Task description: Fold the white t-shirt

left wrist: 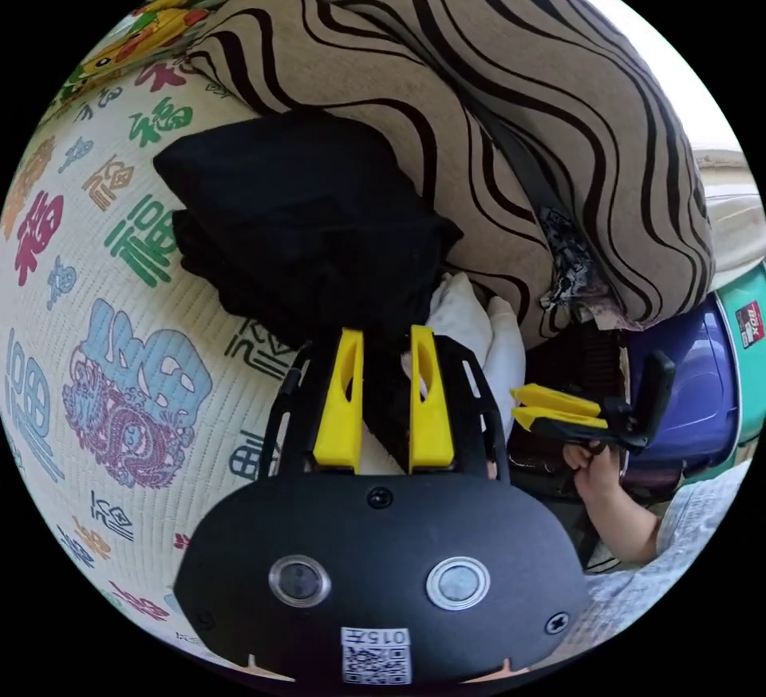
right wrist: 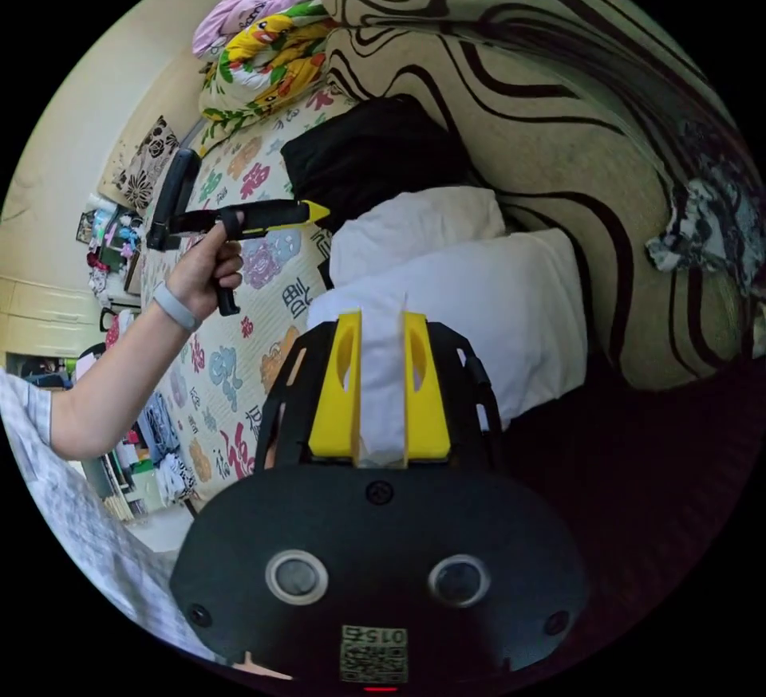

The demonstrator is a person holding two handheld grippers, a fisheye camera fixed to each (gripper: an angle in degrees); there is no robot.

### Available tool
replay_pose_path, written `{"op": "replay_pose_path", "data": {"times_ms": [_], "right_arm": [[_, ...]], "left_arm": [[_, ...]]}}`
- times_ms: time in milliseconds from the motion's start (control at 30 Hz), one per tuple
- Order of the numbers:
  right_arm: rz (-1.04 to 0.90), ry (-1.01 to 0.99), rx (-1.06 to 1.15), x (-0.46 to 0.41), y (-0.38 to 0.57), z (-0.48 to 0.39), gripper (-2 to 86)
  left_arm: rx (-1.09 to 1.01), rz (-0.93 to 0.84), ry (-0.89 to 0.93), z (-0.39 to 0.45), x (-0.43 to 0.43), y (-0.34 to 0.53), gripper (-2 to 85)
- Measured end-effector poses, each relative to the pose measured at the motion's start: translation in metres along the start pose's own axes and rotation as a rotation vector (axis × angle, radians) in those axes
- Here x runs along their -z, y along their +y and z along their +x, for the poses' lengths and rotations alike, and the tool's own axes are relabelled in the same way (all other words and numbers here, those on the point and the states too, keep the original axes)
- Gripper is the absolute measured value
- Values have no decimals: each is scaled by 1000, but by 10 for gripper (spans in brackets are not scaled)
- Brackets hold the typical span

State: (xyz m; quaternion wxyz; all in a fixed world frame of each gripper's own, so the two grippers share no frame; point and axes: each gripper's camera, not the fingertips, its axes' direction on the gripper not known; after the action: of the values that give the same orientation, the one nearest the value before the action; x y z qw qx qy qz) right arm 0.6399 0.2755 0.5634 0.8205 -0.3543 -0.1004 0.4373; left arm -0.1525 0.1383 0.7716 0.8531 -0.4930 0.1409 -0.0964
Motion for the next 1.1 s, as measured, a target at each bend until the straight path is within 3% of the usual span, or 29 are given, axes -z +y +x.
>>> {"op": "replay_pose_path", "data": {"times_ms": [267,367,567,633,733,900,1100], "right_arm": [[-91,4,10,7,7,28,47],[-94,-38,8,18,7,37,14],[30,-205,-5,58,25,51,0],[93,-292,2,78,31,51,-1],[129,-427,20,96,36,43,-2],[114,-491,166,107,39,-5,-2],[55,-656,338,85,50,-94,-1]], "left_arm": [[-110,-106,124,97,-63,57,65],[-172,-121,32,126,-68,50,22],[-729,-213,-474,243,-48,57,0],[-949,-169,-693,287,-38,84,-2],[-1069,-76,-880,317,-13,119,-3],[-1021,9,-1002,322,45,169,-2],[-764,92,-1054,281,143,254,-1]]}}
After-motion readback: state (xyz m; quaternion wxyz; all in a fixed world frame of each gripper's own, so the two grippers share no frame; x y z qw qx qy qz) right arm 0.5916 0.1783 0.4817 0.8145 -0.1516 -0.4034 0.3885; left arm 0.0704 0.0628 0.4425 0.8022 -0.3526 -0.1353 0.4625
